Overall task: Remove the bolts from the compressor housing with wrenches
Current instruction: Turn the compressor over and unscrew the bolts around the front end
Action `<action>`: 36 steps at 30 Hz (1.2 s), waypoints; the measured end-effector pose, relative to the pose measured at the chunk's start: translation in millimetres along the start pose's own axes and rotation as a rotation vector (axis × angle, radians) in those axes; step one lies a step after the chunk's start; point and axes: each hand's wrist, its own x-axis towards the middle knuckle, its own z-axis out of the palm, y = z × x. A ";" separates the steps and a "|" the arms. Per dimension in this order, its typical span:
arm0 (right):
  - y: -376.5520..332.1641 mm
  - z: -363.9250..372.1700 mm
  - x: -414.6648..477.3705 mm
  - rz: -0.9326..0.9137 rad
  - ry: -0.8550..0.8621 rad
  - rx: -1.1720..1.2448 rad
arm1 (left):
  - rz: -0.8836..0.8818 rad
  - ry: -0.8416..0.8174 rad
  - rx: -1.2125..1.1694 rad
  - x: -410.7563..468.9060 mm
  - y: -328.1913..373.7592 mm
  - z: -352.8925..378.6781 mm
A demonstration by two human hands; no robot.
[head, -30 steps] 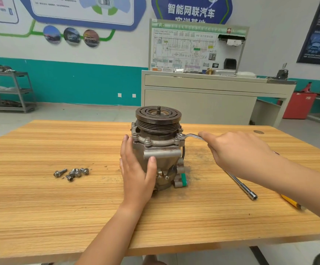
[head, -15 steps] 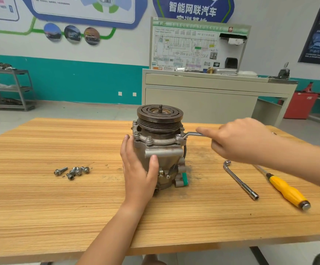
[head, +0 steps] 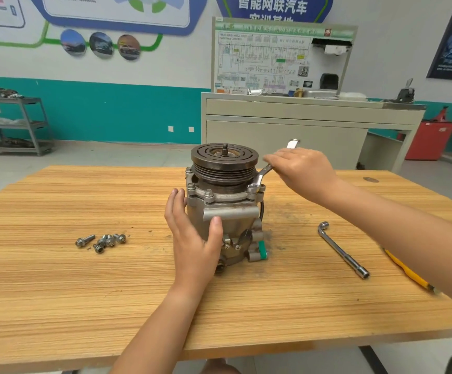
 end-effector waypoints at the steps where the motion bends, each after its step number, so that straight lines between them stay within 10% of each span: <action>1: -2.5 -6.9 -5.5 0.092 0.059 0.053 | 0.001 0.001 -0.001 0.2 -0.4 0.3; 5: -27.0 -48.8 -33.0 0.216 0.172 0.192 | -0.002 0.018 -0.006 1.0 -0.2 2.2; 11: -49.1 -84.6 -54.6 0.347 -0.334 -0.140 | 0.004 0.024 -0.012 1.3 0.3 2.2; 17: -62.5 -85.9 -43.5 0.417 -0.489 -0.255 | -0.013 0.027 0.002 1.4 0.0 1.6; 36: -101.5 -97.1 0.8 0.149 -0.847 -0.342 | -0.033 0.044 0.046 2.1 -1.5 3.2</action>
